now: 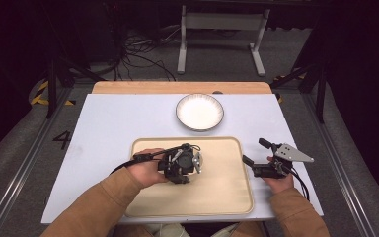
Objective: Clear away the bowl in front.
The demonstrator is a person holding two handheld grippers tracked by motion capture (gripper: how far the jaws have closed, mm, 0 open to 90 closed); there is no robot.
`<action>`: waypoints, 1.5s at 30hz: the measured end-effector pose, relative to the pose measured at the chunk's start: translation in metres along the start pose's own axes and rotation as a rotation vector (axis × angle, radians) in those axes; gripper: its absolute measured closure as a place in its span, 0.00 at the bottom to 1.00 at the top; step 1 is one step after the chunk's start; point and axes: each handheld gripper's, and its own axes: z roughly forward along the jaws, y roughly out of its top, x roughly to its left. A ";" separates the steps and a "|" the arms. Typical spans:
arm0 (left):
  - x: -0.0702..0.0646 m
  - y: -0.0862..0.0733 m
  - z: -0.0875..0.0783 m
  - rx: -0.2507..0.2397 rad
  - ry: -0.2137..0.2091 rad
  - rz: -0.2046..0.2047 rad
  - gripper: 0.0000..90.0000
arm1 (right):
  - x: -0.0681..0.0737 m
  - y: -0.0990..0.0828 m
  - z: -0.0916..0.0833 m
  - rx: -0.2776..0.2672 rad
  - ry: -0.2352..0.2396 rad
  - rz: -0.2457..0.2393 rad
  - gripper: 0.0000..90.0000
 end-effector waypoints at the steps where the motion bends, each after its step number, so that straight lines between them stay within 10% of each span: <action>1: 0.000 0.000 0.000 -0.002 0.000 0.000 0.93 | 0.000 0.000 0.000 0.000 0.000 0.000 0.05; 34: -0.003 0.002 0.012 -0.008 -0.102 0.010 0.79 | 0.000 0.000 0.000 0.000 -0.001 0.001 0.05; 45: -0.005 -0.001 0.006 -0.113 -0.141 -0.006 0.46 | 0.000 0.000 0.000 0.001 -0.001 0.000 0.05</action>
